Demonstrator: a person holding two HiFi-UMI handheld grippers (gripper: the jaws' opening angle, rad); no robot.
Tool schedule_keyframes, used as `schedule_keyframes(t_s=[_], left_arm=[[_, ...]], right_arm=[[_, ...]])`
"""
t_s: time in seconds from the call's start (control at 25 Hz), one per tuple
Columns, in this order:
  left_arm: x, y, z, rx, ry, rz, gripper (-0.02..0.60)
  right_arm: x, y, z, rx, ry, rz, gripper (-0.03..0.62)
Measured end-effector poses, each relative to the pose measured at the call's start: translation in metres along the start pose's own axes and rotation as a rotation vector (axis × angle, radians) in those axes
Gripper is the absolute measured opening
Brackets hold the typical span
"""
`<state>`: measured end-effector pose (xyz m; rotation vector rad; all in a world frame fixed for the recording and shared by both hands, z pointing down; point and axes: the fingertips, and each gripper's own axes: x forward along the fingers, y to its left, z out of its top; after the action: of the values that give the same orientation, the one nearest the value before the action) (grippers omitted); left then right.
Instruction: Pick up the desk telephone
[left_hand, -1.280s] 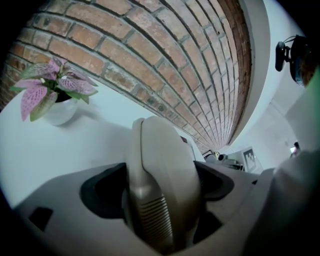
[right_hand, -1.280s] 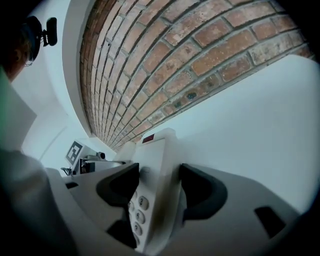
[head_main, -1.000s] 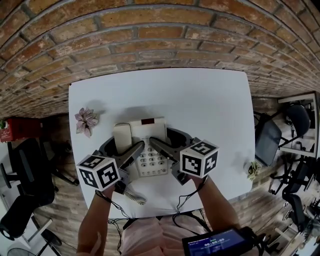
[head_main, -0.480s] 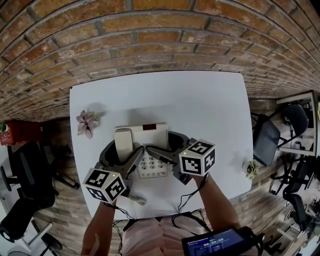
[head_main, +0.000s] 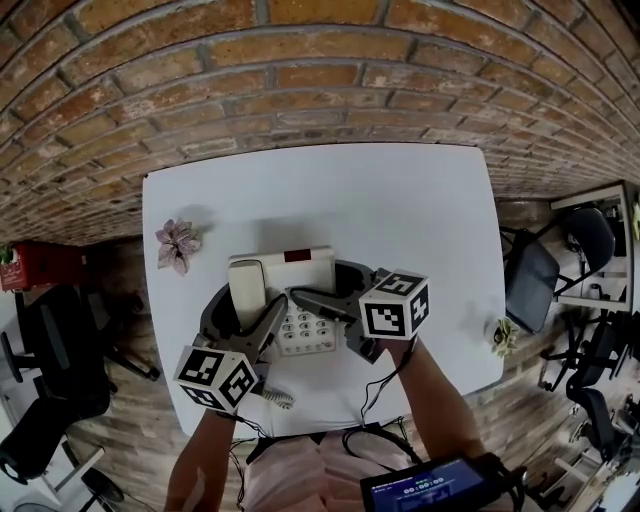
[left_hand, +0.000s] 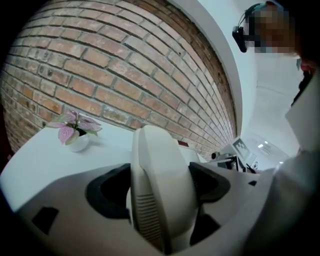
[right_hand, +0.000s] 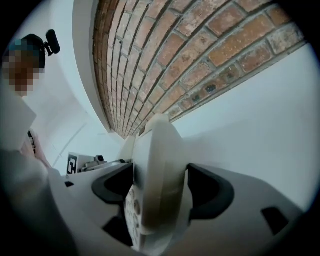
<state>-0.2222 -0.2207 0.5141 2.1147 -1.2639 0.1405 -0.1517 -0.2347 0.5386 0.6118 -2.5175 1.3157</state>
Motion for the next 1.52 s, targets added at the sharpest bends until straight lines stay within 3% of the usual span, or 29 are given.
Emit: schedule_keyframes(t_s=[0.52,0.8,1.0,1.2,1.4,1.52], left_arm=[[-0.021,-0.008,-0.004,0.043,-0.096,0.036,0.356],[-0.033,-0.016,-0.005,0.100,-0.165,0.055,0.351],[-0.038,-0.019,-0.005,0.131,-0.190,0.064,0.350],[-0.041,-0.017,-0.007,0.129,-0.199,0.085,0.350],[-0.047,-0.023,-0.006,0.216,-0.233,0.129,0.349],[-0.049,-0.027,-0.006,0.241,-0.252,0.130,0.341]], right_arm=[[0.003,0.012,-0.008,-0.006,0.007,0.038,0.373],[0.005,0.023,-0.012,-0.025,0.021,0.116,0.370],[0.001,0.029,-0.012,-0.033,-0.009,0.165,0.350],[0.005,0.028,-0.013,-0.047,0.031,0.161,0.359],[0.008,0.034,-0.019,-0.090,0.089,0.192,0.385],[0.005,0.038,-0.021,-0.111,0.075,0.218,0.361]])
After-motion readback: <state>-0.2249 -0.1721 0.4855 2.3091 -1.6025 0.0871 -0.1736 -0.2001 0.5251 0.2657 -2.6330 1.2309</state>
